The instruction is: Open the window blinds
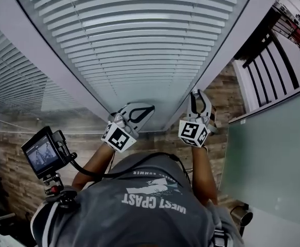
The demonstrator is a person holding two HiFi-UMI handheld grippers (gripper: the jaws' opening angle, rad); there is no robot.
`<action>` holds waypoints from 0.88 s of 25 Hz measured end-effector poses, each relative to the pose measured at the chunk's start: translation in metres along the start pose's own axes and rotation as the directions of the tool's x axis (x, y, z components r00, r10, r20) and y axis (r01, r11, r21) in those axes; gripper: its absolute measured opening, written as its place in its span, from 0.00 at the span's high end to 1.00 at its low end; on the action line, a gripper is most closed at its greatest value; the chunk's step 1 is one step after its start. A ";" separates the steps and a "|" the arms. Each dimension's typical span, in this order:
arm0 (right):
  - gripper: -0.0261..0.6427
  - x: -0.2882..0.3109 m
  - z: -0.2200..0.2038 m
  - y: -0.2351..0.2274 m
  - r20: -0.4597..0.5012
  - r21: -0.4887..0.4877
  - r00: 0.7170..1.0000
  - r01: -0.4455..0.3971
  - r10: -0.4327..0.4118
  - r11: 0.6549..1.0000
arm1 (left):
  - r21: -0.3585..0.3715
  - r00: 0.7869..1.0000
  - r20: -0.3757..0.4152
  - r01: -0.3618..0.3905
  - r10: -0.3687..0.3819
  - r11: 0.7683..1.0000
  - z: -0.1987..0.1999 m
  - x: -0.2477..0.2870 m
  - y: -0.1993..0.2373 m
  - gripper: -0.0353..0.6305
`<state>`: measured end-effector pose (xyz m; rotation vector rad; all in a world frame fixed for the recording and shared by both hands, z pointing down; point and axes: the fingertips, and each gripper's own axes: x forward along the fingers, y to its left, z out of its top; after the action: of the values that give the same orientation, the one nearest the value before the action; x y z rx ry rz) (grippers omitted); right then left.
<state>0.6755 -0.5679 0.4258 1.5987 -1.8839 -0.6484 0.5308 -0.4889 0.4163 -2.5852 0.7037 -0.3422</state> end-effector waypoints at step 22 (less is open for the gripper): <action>0.77 0.001 0.004 0.007 -0.038 -0.130 0.996 -0.079 0.075 0.988 | -0.007 1.000 -0.014 0.013 -0.013 1.000 -0.002 0.000 -0.005 0.94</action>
<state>0.6682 -0.5677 0.4277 1.4380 -1.8300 -0.6936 0.5320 -0.4860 0.4203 -2.5976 0.6945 -0.3622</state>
